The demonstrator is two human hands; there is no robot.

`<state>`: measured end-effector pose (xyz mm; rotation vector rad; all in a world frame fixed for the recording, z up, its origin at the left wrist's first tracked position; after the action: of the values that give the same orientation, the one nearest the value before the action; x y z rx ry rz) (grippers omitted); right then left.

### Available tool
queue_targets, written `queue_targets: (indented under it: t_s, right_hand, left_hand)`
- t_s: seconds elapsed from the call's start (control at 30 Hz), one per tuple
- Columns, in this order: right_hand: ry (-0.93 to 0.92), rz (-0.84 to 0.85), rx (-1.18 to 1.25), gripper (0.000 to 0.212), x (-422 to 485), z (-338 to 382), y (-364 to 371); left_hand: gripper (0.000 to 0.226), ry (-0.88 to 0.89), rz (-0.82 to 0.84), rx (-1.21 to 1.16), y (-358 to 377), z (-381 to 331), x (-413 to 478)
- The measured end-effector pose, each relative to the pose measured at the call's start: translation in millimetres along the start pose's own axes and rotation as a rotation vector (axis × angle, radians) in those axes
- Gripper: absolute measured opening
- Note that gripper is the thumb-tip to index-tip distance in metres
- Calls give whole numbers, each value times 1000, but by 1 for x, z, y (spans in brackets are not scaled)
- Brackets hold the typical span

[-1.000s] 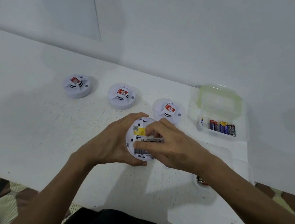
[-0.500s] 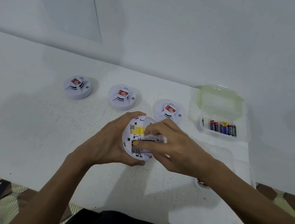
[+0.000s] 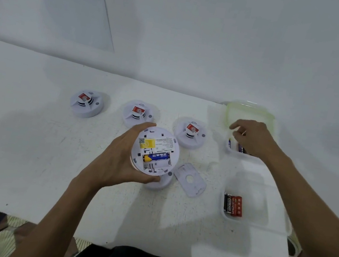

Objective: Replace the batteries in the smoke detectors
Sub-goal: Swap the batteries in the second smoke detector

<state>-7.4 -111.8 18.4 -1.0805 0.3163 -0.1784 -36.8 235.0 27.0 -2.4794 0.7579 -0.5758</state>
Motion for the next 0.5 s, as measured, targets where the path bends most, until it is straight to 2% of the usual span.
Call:
queue_targets:
  t_s: [0.13,0.27,0.43,0.5]
  right_hand:
    - [91,106,-168,19,18,-20,22]
    - [149,151,-187,36,26,-27,35]
    - [137,153,-114,14,22,-24,34]
    - [155,143,-38,14,19,-25,32]
  left_hand:
    - [99,-6,14,12,1,3,0]
    - [96,-7,17,27,1,5,0]
    - [100,-6,12,27,1,5,1]
    - [101,-4,10,37,1,6,1]
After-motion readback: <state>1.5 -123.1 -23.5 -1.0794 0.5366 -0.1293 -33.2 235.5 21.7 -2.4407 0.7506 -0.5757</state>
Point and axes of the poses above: each hand's wrist, its own x-axis towards the middle knuckle, its own y-axis out of the palm, z = x × y, the point moved 3 cm from there along x, towards the middle knuckle, and after that the axes turned 8 degrees about y, right-handed, at the moved point
